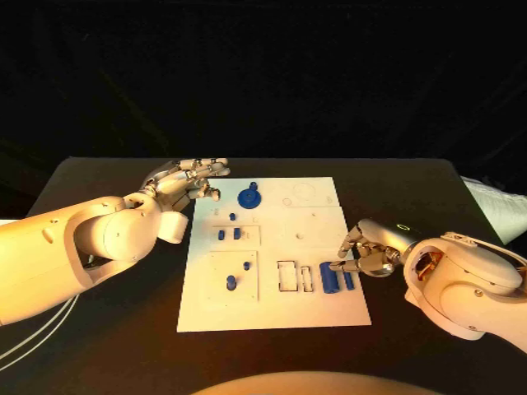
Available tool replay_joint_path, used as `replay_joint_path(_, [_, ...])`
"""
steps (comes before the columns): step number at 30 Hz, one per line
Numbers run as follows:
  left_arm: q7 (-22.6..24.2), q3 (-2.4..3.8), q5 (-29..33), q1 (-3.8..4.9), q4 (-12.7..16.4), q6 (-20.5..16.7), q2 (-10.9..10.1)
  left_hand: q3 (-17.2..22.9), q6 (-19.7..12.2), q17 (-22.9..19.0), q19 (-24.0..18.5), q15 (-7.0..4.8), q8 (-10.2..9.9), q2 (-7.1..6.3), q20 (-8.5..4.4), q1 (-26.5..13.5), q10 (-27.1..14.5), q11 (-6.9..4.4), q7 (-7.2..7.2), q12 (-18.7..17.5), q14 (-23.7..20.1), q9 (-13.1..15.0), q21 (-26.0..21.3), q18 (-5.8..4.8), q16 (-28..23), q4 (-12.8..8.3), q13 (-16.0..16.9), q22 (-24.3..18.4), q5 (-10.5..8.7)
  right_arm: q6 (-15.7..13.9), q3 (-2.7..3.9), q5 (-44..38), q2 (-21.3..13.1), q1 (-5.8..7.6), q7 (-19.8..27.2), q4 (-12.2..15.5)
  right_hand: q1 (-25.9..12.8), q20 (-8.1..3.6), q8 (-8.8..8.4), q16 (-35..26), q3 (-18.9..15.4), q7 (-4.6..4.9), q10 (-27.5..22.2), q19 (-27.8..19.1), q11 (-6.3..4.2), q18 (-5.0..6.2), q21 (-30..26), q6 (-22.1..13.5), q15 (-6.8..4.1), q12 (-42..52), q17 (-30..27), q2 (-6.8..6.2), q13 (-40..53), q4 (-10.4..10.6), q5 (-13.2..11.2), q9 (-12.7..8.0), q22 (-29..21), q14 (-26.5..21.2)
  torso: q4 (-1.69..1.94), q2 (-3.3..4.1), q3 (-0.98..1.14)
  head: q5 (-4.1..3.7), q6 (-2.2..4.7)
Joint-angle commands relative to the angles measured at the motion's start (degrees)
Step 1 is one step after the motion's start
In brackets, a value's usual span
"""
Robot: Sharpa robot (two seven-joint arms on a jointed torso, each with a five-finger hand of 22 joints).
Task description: Assemble the parts on the task board
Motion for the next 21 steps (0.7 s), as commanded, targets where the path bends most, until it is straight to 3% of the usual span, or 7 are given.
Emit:
replay_joint_path(1, [0.3, 0.00, 0.1, 0.00, 0.2, 0.9, -0.1, -0.3, -0.4, -0.1, -0.4, -0.13, 0.3, 0.69, -0.11, 0.0, -0.4, -0.06, -0.12, 0.0, -0.4, 0.0, -0.2, 0.56, -0.2, 0.1, -0.1, -0.1, 0.11, 2.3, -0.03, -1.6, 0.6, -0.36, -2.5, -0.2, -0.2, -0.04, 0.39, 0.4, -0.7, -0.02, 0.1, 0.3, 0.08, -0.62, 0.2, -0.4, -0.15, 0.7, 0.3, 0.47, 1.0, 0.1, 0.2, 0.2, 0.1, 3.7, 0.04, 0.03, -0.05, 0.15, -0.07])
replay_joint_path(9, [0.3, -0.03, 0.1, -0.01, 0.2, 0.9, -0.2, -0.3, -0.4, -0.1, -0.4, -0.13, 0.3, 0.69, -0.11, 0.0, -0.4, -0.06, -0.12, 0.0, -0.4, 0.0, -0.2, 0.56, -0.2, 0.1, -0.1, -0.1, 0.11, 2.9, -0.09, -2.1, 2.5, -1.48, -2.7, -1.2, -1.1, 0.00, 0.78, 0.5, -1.8, -0.04, 0.0, 0.3, 0.10, -0.64, 0.2, -0.5, -0.12, 1.2, 0.5, 0.87, 2.2, 0.1, 0.0, 0.5, 0.3, 3.7, -0.16, 0.08, -0.07, 0.45, -0.16])
replay_joint_path(21, [0.1, -0.06, 0.1, -0.01, 0.2, 1.1, -0.4, -0.4, -0.4, -0.2, -0.4, -0.12, 0.3, 0.69, -0.09, -0.1, -0.5, -0.04, -0.10, 0.1, -0.4, 0.0, -0.3, 0.56, -0.2, 0.1, -0.1, -0.1, 0.11, 4.8, -0.10, -4.3, 4.7, -2.65, -2.9, -3.5, -1.5, -0.02, 1.38, 0.6, -2.6, -0.21, 0.0, 0.3, -0.01, -0.64, 0.3, -0.1, -0.18, 1.7, 0.7, 1.14, 3.1, 0.1, -0.3, 0.9, 0.3, 3.7, -0.04, 0.06, -0.09, 0.78, -0.41])
